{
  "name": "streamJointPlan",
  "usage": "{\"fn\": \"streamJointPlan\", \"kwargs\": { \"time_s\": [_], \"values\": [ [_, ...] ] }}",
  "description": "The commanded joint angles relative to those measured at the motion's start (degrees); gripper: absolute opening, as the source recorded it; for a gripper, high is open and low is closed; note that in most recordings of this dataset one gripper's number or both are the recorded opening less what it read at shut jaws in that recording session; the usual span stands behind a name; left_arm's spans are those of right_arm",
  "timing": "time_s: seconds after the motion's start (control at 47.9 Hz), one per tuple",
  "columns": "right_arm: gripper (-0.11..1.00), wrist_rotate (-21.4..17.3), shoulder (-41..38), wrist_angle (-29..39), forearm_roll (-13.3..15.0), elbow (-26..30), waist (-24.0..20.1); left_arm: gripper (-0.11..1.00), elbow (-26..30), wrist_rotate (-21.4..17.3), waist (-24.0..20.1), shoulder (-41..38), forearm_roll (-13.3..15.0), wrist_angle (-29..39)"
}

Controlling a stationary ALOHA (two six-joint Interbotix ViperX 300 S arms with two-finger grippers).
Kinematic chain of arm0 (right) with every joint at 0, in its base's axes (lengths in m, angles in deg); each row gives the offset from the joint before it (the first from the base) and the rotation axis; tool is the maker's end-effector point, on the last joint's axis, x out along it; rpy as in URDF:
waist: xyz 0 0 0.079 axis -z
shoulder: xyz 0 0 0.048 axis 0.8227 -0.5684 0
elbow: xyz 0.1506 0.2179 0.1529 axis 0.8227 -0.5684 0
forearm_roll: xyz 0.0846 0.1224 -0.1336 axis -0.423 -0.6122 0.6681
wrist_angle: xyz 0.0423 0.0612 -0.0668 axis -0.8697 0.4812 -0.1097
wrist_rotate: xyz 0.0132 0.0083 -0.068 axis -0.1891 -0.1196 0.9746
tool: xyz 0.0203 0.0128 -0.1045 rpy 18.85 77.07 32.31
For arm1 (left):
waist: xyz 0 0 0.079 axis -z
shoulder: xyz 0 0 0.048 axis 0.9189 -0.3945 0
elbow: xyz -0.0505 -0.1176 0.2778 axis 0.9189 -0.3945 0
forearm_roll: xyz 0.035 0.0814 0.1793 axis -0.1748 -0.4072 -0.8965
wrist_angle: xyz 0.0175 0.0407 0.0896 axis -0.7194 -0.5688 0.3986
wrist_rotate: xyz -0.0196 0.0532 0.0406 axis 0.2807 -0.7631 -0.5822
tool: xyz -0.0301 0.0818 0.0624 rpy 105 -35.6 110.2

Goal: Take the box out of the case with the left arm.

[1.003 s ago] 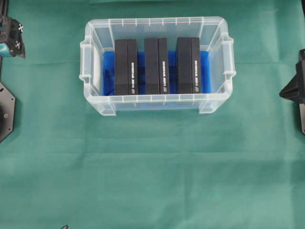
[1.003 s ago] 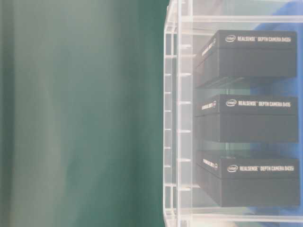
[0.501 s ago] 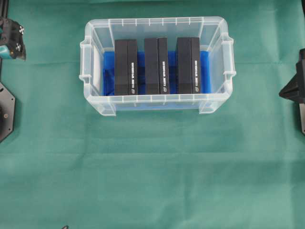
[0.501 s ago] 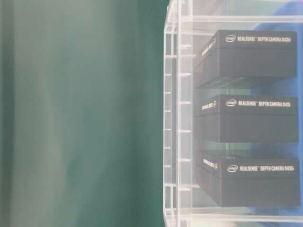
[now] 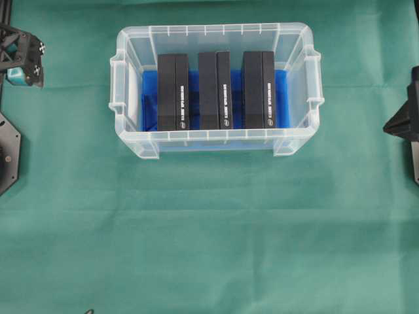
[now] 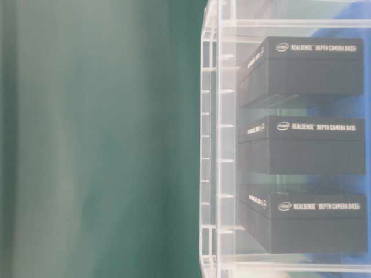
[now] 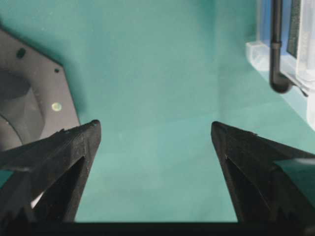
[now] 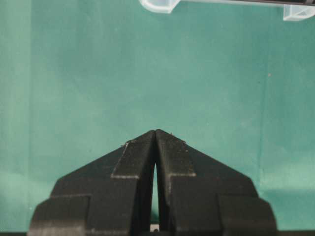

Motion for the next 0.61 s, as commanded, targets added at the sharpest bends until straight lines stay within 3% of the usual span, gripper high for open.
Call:
{"fn": "streamJointPlan", "kwargs": {
  "time_s": [0.0, 0.313, 0.585],
  "values": [
    [0.07, -0.1, -0.4, 0.1, 0.1, 1.9, 0.1, 0.97, 1.4, 0.4, 0.2, -0.2, -0.1, 0.2],
    [0.07, -0.1, -0.4, 1.9, 0.1, 2.5, 0.1, 0.97, 5.4, 2.5, 2.0, -6.1, 0.0, -0.9],
    [0.07, -0.1, -0.7, 1.9, 0.1, 2.5, 0.1, 0.97, 14.9, 4.2, 5.2, -16.0, -0.1, -3.7]
  ]
}}
